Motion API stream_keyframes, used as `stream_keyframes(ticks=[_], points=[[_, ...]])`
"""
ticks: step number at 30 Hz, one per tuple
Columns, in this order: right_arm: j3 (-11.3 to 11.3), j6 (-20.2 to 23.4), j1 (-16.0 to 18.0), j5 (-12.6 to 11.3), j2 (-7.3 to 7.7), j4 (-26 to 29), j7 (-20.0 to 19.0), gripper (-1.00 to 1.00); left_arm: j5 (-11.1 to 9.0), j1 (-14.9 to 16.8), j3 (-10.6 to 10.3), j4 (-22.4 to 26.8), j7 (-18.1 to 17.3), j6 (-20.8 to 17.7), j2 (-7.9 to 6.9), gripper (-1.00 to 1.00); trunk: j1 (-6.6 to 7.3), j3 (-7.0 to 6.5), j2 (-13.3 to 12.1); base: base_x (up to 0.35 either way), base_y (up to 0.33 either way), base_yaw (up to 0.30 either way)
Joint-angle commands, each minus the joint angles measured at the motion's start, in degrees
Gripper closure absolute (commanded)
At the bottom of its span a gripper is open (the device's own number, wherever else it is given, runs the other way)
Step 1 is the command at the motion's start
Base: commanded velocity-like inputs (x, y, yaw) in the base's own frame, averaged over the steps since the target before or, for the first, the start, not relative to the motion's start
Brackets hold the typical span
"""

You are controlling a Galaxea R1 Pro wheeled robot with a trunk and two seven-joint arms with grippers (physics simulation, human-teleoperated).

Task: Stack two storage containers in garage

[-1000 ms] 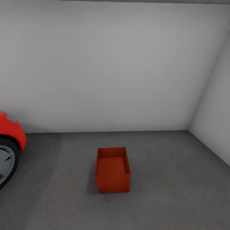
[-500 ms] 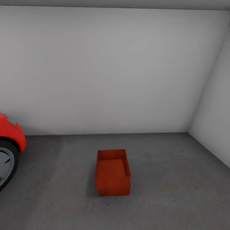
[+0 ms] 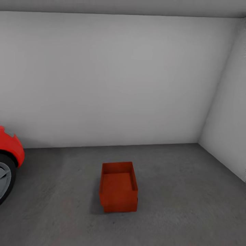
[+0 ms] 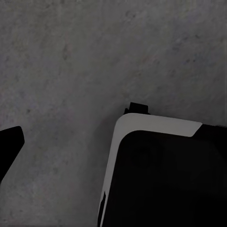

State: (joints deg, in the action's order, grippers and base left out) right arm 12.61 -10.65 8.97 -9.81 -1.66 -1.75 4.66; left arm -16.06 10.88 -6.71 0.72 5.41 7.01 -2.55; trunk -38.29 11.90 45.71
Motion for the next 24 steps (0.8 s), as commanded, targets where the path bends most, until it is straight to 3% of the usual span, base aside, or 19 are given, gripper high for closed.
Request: stream_keyframes(ticks=[1, 24], points=[[0.49, -0.34, 0.08, -0.56, -0.06, -0.19, 0.09, -1.00, -0.47, 0.05, -0.50, -0.02, 0.13, 0.17, 0.00, -1.00, -0.01, -0.01, 0.06, 0.000, 0.000, -0.069], [0.49, -0.42, 0.08, -0.51, 0.04, -0.11, 0.11, -1.00, -0.47, 0.04, -0.50, -0.01, 0.13, 0.19, 0.00, -1.00, -0.01, -2.09, 0.06, 0.000, 0.000, -0.069]])
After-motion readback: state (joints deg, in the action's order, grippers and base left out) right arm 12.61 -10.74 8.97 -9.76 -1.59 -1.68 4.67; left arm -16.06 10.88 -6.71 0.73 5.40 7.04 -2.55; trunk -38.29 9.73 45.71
